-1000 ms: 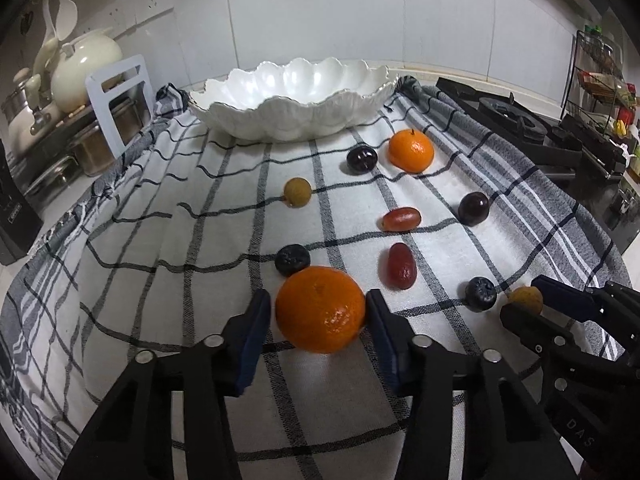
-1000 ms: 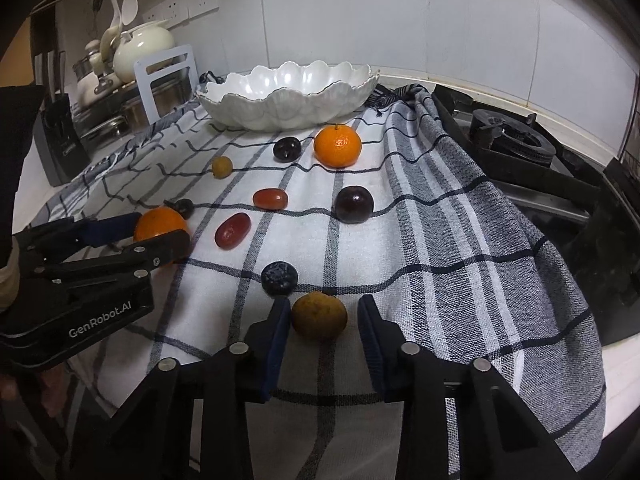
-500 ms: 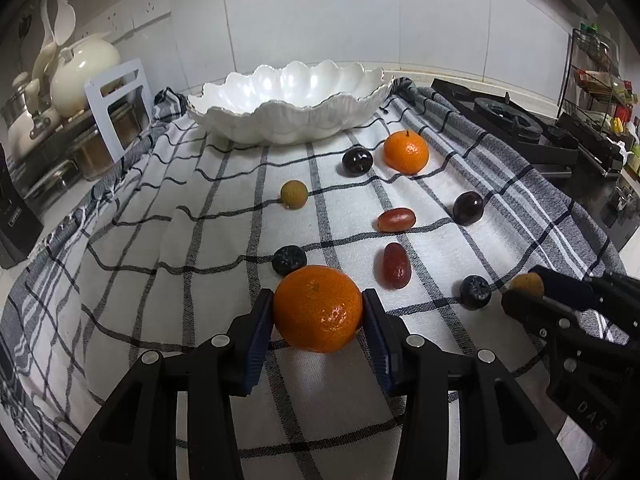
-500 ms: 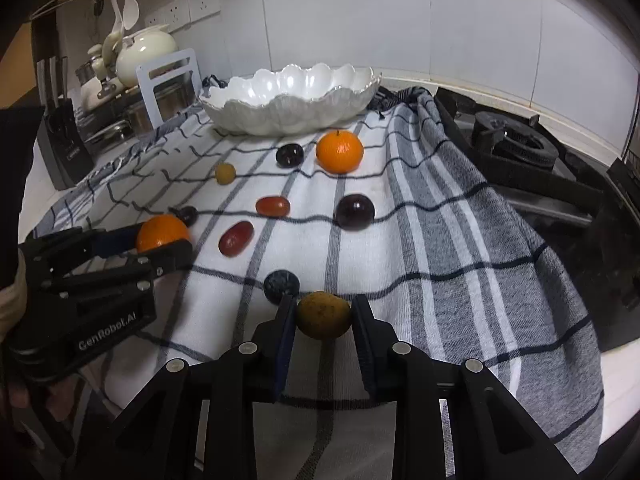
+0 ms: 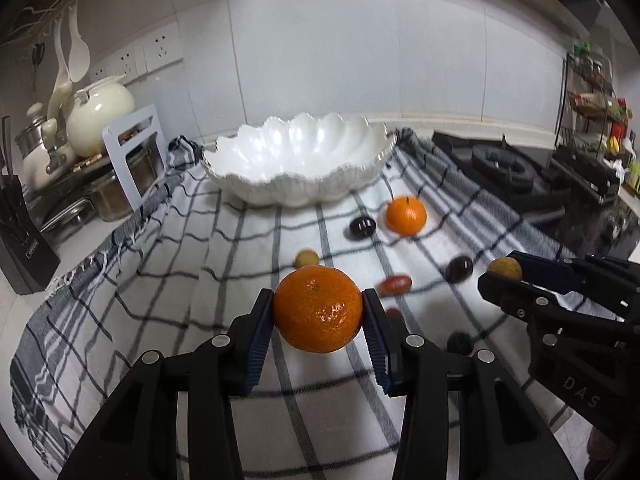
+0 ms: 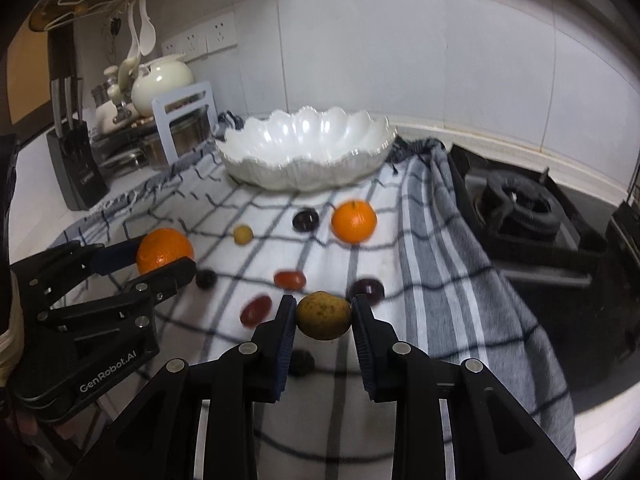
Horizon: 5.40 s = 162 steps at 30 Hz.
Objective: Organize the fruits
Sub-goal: 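Close the left gripper on the mandarin while the right gripper grasps the yellow-brown fruit, then carry the mandarin and yellow-brown fruit over the white bowl with both grippers, then open both grippers to drop the mandarin and yellow-brown fruit into the bowl, then withdraw both grippers from the bowl back over the cloth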
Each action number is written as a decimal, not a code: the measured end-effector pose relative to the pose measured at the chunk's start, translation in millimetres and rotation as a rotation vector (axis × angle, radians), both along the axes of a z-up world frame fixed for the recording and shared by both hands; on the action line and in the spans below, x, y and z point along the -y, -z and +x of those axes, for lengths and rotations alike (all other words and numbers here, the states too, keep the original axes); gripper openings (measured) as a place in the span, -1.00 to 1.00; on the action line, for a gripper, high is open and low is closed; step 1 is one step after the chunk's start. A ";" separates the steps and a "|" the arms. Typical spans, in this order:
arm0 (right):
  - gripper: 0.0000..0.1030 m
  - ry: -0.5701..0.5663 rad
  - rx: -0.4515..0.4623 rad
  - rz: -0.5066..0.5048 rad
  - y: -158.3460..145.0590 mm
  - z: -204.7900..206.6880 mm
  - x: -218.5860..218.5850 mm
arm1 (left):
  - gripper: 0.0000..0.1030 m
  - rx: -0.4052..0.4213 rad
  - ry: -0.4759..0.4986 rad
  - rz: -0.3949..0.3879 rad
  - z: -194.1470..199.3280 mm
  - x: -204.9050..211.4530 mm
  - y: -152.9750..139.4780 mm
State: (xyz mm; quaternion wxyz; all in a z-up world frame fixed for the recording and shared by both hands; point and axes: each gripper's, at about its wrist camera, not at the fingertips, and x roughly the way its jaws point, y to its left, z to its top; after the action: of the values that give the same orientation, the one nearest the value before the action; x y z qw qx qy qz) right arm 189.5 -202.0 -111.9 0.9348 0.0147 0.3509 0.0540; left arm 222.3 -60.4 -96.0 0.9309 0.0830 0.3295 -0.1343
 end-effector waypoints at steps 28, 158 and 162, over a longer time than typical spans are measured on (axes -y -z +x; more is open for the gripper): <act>-0.42 0.002 0.190 -0.015 -85.7 84.6 -22.8 | -0.16 0.163 -0.029 -0.126 68.8 -42.6 -88.3; 0.26 -0.069 0.159 -0.026 -136.1 96.2 26.6 | 0.74 0.177 -0.147 -0.049 38.0 -26.4 -143.0; 0.26 -0.067 0.142 -0.035 -127.1 84.9 28.8 | 0.74 0.142 -0.143 -0.052 30.5 -25.7 -135.5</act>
State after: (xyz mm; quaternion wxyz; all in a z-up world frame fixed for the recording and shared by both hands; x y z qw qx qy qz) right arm 274.4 -230.8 15.1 0.9550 -0.0172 0.2850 0.0802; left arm 252.7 -34.7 39.5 0.9609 0.0442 0.2642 -0.0697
